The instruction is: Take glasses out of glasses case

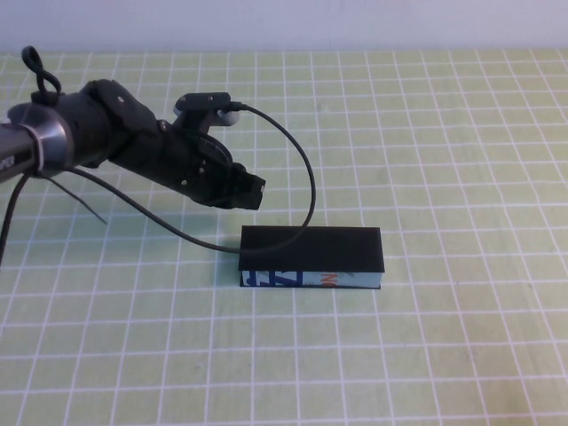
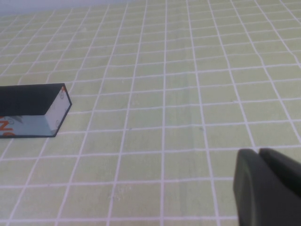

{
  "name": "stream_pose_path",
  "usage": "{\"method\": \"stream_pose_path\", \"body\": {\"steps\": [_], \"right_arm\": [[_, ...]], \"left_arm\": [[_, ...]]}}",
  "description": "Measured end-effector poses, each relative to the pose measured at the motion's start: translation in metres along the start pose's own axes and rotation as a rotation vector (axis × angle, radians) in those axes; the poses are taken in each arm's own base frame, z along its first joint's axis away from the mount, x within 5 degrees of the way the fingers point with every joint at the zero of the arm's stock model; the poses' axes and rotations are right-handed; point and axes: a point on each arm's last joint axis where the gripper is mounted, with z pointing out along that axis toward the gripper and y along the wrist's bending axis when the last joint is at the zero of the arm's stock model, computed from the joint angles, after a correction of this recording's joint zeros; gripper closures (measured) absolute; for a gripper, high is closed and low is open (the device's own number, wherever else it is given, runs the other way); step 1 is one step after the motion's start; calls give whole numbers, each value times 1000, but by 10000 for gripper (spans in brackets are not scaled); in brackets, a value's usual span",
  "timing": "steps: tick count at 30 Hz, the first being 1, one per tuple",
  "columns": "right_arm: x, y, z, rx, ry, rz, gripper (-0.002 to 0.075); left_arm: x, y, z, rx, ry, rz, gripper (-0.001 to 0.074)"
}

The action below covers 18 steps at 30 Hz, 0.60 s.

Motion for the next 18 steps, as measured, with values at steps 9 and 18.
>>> {"method": "stream_pose_path", "body": {"steps": [9,18], "right_arm": [[-16,2,-1,-40,-177,201,743],[-30,-2,-5,-58,-332,471,743]], "left_arm": [[8,10,19,9,39,-14,739],[8,11,20,2,40,-12,739]]}}
